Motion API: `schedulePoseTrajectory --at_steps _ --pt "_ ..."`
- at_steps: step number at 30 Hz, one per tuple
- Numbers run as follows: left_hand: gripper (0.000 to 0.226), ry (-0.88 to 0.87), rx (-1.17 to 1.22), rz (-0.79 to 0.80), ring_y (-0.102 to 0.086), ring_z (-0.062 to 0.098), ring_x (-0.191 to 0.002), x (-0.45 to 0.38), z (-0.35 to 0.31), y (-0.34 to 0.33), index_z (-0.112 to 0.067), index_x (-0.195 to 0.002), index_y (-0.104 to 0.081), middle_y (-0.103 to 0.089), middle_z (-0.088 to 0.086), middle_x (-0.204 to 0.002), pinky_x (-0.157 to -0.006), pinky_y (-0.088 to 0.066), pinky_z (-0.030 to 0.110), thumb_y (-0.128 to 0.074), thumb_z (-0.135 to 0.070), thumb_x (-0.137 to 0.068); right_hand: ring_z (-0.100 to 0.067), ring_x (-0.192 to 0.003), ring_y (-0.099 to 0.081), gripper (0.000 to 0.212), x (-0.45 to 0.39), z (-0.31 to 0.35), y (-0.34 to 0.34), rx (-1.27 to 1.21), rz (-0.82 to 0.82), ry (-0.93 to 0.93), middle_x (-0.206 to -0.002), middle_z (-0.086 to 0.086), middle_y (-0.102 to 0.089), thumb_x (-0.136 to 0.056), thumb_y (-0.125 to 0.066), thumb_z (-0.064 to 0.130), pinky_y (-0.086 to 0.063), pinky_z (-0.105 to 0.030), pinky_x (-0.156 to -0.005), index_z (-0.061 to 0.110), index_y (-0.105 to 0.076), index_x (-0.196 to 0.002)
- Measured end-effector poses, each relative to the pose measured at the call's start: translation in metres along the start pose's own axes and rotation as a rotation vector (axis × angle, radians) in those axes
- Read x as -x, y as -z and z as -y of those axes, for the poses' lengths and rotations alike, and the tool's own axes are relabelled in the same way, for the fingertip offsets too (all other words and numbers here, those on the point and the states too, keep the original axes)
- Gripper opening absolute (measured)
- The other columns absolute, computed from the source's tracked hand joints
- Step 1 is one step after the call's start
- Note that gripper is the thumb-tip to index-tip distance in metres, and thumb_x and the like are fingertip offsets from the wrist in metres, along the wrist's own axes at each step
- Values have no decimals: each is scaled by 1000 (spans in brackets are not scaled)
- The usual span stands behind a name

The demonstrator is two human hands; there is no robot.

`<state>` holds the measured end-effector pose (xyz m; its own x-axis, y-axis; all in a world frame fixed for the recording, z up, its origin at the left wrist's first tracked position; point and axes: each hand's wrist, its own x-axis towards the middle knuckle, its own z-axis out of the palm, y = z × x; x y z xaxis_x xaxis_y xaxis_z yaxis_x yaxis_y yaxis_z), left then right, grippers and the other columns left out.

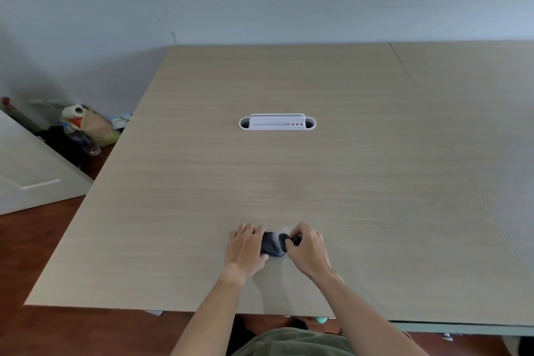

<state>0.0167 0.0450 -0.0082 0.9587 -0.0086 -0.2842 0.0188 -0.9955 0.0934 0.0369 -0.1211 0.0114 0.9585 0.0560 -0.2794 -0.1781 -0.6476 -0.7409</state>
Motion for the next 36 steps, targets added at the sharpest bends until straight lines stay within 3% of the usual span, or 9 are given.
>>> schedulePoseTrajectory --at_steps 5,8,11,16,19,22,25,31,36 --pt "52 33 -11 4 -45 23 -115 -2 -2 1 -25 -122 -47 -54 -2 -118 -92 -36 34 -62 -48 -78 -16 -60 -53 4 -2 -4 3 -21 -101 -32 -68 2 -58 -84 -60 10 -37 -26 -48 10 -57 -82" --pt "52 53 -8 -6 -47 23 -114 -2 -2 0 -23 -120 -47 -55 0 -118 -92 -37 34 -62 -51 -77 -15 -59 -52 7 -2 -1 3 -122 -31 -2 -64 2 -58 -78 -64 6 -38 -18 -49 10 -58 -76" --pt "52 72 0 -16 -49 23 -111 -3 -4 0 -23 -117 -49 -56 1 -116 -91 -37 34 -63 -52 -77 -17 -62 -54 6 -1 -4 -3 -20 34 -53 -71 1 -59 -82 -61 11 -38 -24 -49 13 -56 -80" --pt "51 111 36 -16 -50 23 -108 -4 -5 1 -24 -114 -50 -57 -1 -112 -89 -38 33 -64 -51 -73 -16 -61 -53 4 -5 -4 5 -9 -109 -85 -70 1 -59 -86 -58 11 -36 -29 -48 10 -55 -83" --pt "50 117 52 -21 -50 23 -109 -2 -5 -2 -22 -114 -49 -56 -1 -113 -89 -40 33 -61 -50 -75 -12 -58 -51 7 -5 -2 5 -127 -41 -6 -64 2 -57 -81 -62 6 -38 -18 -48 9 -57 -77" --pt "46 87 69 -60 -50 22 -108 1 -4 -6 -22 -112 -48 -54 -3 -111 -88 -41 32 -57 -44 -73 -13 -61 -51 6 -4 -7 -1 -39 24 -39 -70 1 -58 -83 -61 10 -36 -22 -48 11 -56 -81" --pt "43 72 138 -93 -53 20 -104 3 0 -10 -25 -109 -47 -56 -7 -106 -84 -42 31 -56 -38 -69 -18 -64 -55 4 -6 -11 2 36 -61 -98 -74 0 -60 -87 -58 13 -34 -28 -47 12 -54 -85" --pt "44 100 204 -124 -54 19 -105 4 2 -10 -23 -108 -48 -59 -7 -107 -83 -41 30 -59 -40 -69 -11 -58 -52 12 -7 -5 1 -127 7 -6 -64 3 -59 -77 -66 9 -40 -23 -51 13 -57 -72" --pt "44 101 191 -134 -56 18 -102 0 3 -10 -24 -108 -46 -60 -6 -106 -84 -42 30 -61 -45 -73 -17 -65 -56 6 -9 -7 -4 2 -60 -81 -74 0 -61 -86 -60 13 -36 -28 -49 11 -56 -84"
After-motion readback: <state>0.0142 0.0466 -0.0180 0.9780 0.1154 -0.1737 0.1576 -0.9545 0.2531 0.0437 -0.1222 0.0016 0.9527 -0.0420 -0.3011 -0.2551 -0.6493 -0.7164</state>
